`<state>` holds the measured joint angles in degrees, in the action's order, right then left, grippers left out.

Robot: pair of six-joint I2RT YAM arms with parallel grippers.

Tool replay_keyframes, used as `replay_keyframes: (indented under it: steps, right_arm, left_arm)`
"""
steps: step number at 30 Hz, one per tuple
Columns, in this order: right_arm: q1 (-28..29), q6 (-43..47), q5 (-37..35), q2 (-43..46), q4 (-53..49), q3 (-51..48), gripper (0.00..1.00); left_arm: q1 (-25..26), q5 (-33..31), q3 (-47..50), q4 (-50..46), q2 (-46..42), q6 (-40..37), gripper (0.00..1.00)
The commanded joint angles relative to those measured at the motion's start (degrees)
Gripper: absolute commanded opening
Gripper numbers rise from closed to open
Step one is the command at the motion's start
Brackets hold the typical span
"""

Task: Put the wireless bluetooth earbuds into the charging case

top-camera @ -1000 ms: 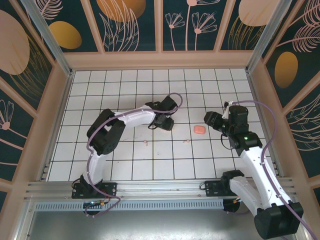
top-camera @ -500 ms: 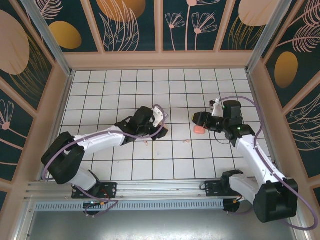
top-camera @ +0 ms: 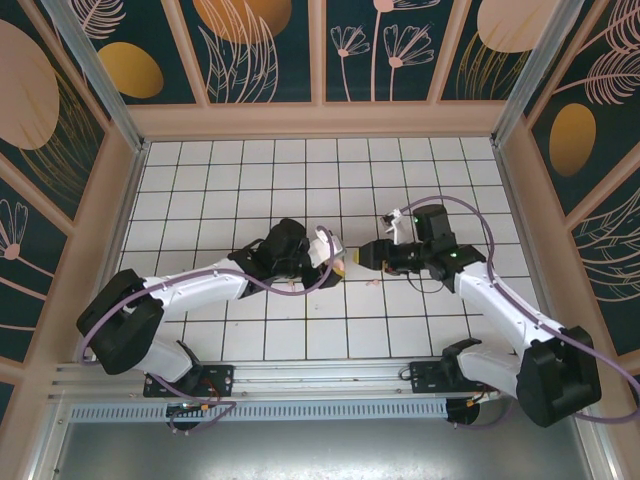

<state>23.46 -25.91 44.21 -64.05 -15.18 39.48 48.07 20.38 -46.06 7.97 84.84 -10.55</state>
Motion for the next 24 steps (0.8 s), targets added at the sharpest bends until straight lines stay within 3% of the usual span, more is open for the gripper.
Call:
replay_keyframes:
  steps: [1,18,21,24]
  right_arm:
    - [1.59,-0.31,1.95,-1.43,1.65,1.79,0.52]
    - [5.32,2.38,6.94,-7.13,3.09,3.67,0.51]
    - [5.64,2.35,7.71,-7.4,4.21,3.69,0.47]
    - [5.98,2.72,8.0,-7.32,4.74,3.97,0.37]
  left_arm:
    - [0.7,0.94,-0.32,0.79,-1.34,-3.14,0.34]
    - [2.19,0.37,-0.39,2.08,-5.3,-1.99,0.35]
    - [2.37,0.19,-0.34,2.09,-6.18,-1.87,0.36]
    - [2.43,-0.21,-0.41,1.81,-6.65,-1.77,0.36]
